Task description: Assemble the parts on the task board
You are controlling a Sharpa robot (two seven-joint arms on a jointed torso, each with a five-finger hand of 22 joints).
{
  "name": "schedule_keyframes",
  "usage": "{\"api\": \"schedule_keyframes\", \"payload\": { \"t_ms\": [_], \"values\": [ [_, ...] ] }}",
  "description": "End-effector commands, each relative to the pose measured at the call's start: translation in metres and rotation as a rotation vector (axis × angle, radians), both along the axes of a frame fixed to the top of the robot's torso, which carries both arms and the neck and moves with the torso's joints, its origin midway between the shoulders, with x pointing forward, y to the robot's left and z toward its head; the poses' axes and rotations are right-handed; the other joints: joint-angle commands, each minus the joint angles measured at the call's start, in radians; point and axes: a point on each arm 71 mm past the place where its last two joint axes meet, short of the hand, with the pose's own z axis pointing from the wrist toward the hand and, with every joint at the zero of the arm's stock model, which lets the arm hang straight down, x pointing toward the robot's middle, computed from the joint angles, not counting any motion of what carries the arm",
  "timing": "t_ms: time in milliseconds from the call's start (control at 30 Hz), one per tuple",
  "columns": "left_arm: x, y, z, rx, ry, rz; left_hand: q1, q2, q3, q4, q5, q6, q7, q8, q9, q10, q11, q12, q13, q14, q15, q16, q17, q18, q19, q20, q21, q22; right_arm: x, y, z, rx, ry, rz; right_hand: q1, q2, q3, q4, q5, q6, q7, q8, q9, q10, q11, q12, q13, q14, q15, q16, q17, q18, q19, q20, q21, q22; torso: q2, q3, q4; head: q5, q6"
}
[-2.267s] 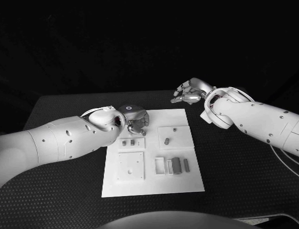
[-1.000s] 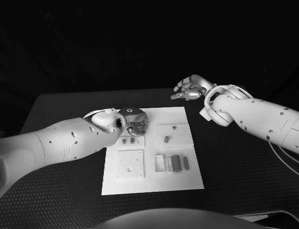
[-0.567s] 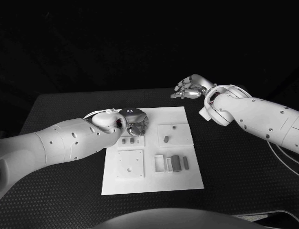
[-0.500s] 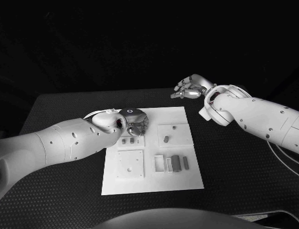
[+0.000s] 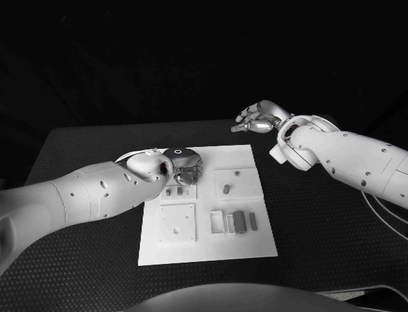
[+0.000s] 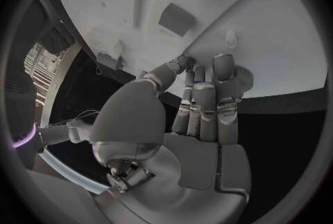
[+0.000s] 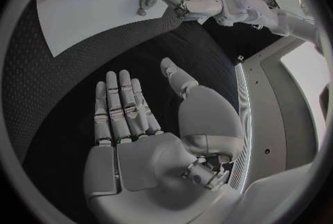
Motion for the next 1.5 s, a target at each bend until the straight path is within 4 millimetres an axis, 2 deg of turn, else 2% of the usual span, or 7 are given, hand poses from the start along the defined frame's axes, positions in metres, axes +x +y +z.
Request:
{"api": "schedule_keyframes", "payload": {
  "t_ms": [33, 533, 667, 900, 1200, 1500],
  "values": [
    [-0.0027, -0.0021, -0.0042, 0.003, 0.009, -0.013, -0.002, 0.009, 0.008, -0.002, 0.001, 0.011, 0.0, 0.007, -0.001, 0.011, 0.003, -0.003, -0.001, 0.002, -0.005, 0.004, -0.002, 0.079, -0.007, 0.001, 0.006, 0.026, -0.0006, 0.0019, 0.0002, 0.015, 0.004, 0.018, 0.003, 0.01, -0.008, 0.001, 0.002, -0.007, 0.021, -0.004, -0.002, 0.009, -0.002, -0.007, -0.006, 0.008, 0.003, -0.008, -0.002, -0.009, -0.006, 0.0, -0.007, 0.002, 0.001, -0.0002, -0.0006, -0.002, -0.001],
    [-0.0028, -0.001, -0.0065, 0.017, 0.016, -0.011, 0.013, 0.02, 0.023, -0.007, 0.002, 0.034, 0.0, 0.016, 0.0, 0.044, 0.001, 0.003, 0.002, 0.002, -0.008, 0.007, -0.004, 0.078, -0.013, -0.002, 0.017, 0.026, 0.0001, 0.0039, -0.0005, 0.018, 0.009, 0.021, 0.002, 0.011, -0.011, 0.003, 0.002, -0.007, 0.021, -0.002, -0.005, 0.019, -0.002, -0.019, -0.018, 0.014, 0.003, -0.015, -0.002, -0.008, -0.004, 0.001, -0.011, 0.004, 0.0, 0.0007, 0.0007, -0.003, -0.003],
    [-0.0025, 0.0007, -0.0071, 0.028, 0.017, -0.009, 0.037, 0.009, 0.031, -0.01, -0.001, 0.036, -0.005, 0.016, -0.002, 0.047, -0.001, -0.002, 0.002, 0.002, -0.009, 0.008, -0.005, 0.077, -0.018, -0.003, 0.023, 0.026, 0.0006, 0.0048, -0.0009, 0.019, 0.01, 0.021, 0.0, 0.011, -0.012, 0.004, 0.002, -0.008, 0.021, -0.002, -0.006, 0.021, -0.002, -0.021, -0.02, 0.016, 0.003, -0.017, -0.002, -0.008, -0.003, 0.001, -0.011, 0.005, 0.0, 0.0008, 0.0013, -0.003, -0.004],
    [-0.0009, 0.0045, -0.0072, 0.034, 0.008, -0.001, 0.047, 0.007, 0.034, -0.01, -0.002, 0.037, -0.006, 0.015, -0.003, 0.047, -0.001, -0.005, 0.001, 0.002, -0.009, 0.009, -0.006, 0.076, -0.02, -0.004, 0.027, 0.026, 0.0007, 0.0051, -0.0009, 0.02, 0.009, 0.022, -0.003, 0.012, -0.013, 0.005, 0.002, -0.008, 0.021, -0.002, -0.007, 0.023, -0.002, -0.025, -0.024, 0.017, 0.003, -0.019, -0.002, -0.008, -0.002, 0.001, -0.013, 0.006, -0.001, 0.0, 0.0022, -0.002, -0.006],
    [-0.0009, 0.0041, -0.007, 0.032, 0.006, -0.004, 0.05, 0.007, 0.035, -0.009, -0.003, 0.036, -0.006, 0.015, -0.004, 0.047, -0.001, -0.006, 0.001, 0.002, -0.009, 0.009, -0.006, 0.075, -0.021, -0.004, 0.029, 0.026, 0.0008, 0.0054, -0.001, 0.02, 0.011, 0.022, -0.002, 0.011, -0.013, 0.004, 0.002, -0.008, 0.021, -0.001, -0.009, 0.026, -0.002, -0.028, -0.028, 0.018, 0.003, -0.022, -0.002, -0.007, -0.002, 0.001, -0.014, 0.007, -0.001, -0.0009, 0.0011, -0.002, -0.006],
    [0.0013, 0.0052, -0.0082, 0.049, -0.012, -0.005, 0.047, -0.005, 0.029, -0.009, -0.006, 0.031, -0.002, 0.011, -0.006, 0.044, 0.001, -0.012, -0.001, 0.002, -0.007, 0.01, -0.007, 0.074, -0.023, -0.003, 0.034, 0.026, 0.0005, 0.0052, -0.0008, 0.02, 0.01, 0.022, -0.003, 0.01, -0.014, 0.003, 0.002, -0.009, 0.021, -0.001, -0.009, 0.027, -0.002, -0.031, -0.03, 0.019, 0.003, -0.024, -0.003, -0.007, -0.002, 0.001, -0.015, 0.007, 0.0, -0.0011, 0.0017, -0.003, -0.007]
  ]
}}
